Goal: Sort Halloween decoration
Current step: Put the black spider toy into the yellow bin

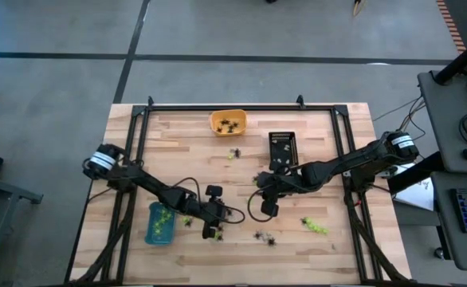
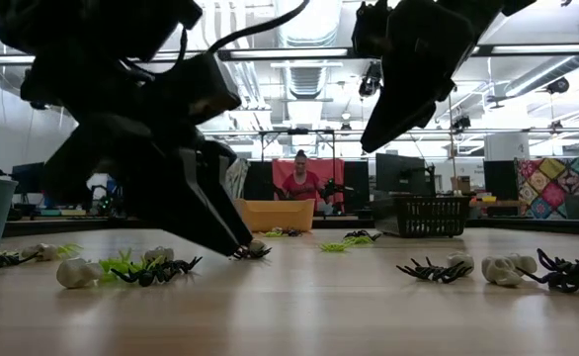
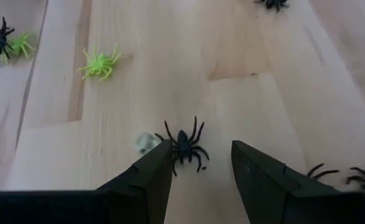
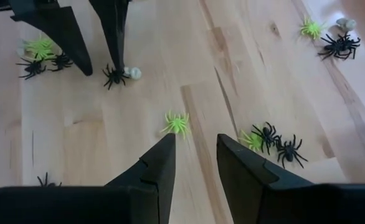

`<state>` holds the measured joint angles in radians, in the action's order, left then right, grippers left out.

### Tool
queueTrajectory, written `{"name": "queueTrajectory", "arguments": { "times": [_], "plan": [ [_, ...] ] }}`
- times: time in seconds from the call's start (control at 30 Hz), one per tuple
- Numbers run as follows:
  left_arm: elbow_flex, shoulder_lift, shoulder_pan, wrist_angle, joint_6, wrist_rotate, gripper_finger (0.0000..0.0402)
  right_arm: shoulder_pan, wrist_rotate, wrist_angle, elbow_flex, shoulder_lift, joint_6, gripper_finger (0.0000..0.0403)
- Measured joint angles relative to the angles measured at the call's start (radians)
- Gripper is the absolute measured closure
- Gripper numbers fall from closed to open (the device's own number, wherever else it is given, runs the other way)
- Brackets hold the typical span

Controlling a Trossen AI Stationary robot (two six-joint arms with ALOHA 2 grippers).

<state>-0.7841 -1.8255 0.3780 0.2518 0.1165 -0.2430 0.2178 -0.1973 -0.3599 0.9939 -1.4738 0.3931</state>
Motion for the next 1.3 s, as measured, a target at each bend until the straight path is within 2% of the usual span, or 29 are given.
{"name": "queueTrajectory", "arguments": {
  "times": [0.7,1.3],
  "plan": [
    [0.0,-0.016,0.001,-0.002,0.023,-0.035,0.0257,0.0,-0.014,0.002,0.0,0.0,0.0,0.03],
    [0.001,-0.016,0.0,-0.006,0.031,-0.04,0.036,0.0,-0.014,0.002,0.0,0.0,0.0,0.0305]
  ]
}}
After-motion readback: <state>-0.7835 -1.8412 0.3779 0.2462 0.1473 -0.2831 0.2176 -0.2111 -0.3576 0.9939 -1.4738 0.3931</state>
